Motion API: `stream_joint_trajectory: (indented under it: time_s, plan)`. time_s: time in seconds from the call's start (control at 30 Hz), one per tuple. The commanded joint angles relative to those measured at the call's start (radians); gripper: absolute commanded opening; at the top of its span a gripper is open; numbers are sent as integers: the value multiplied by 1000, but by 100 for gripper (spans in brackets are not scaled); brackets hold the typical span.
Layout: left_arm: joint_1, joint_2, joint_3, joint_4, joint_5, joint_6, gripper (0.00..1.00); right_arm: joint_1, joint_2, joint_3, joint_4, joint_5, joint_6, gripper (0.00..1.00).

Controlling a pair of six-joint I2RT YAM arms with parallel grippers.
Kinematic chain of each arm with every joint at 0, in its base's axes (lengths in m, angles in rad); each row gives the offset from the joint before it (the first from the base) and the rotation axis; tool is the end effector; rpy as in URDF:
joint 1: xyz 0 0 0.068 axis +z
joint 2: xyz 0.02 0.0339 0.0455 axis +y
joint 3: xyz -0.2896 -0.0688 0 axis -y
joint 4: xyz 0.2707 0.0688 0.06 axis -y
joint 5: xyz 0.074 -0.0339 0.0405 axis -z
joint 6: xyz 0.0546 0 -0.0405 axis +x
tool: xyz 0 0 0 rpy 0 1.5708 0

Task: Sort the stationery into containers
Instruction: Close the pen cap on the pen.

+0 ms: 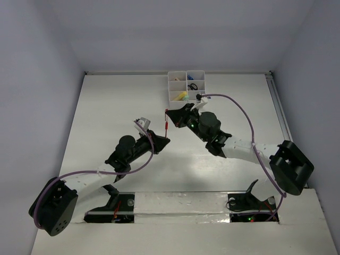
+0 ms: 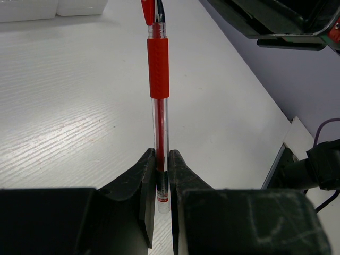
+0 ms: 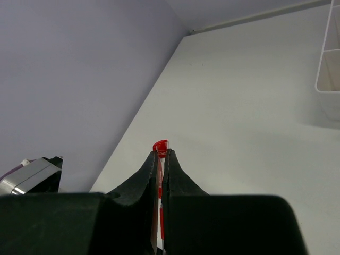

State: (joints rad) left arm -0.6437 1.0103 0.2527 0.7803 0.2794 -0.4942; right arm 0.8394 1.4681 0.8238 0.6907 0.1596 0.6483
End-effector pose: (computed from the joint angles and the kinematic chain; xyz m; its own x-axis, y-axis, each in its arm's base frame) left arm 0.1752 -0.1503 0.2192 -0.3623 -0.2982 -0.8831 0.7106 0.5247 -0.4687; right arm 0.2540 0.2700 0.2929 -0.3550 0.4970 -0.7918 -0.5199 0.5990 0.6091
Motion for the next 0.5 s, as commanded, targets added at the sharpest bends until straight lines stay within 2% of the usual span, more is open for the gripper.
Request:
stream_joint_trajectory:
  time_s: [0.0, 0.47]
  plan:
    - [6, -29, 23, 37, -6, 16, 0, 17, -6, -9, 87, 11, 5, 0]
    - [6, -49, 16, 59, -5, -7, 0, 67, 1, -74, 158, 57, -13, 0]
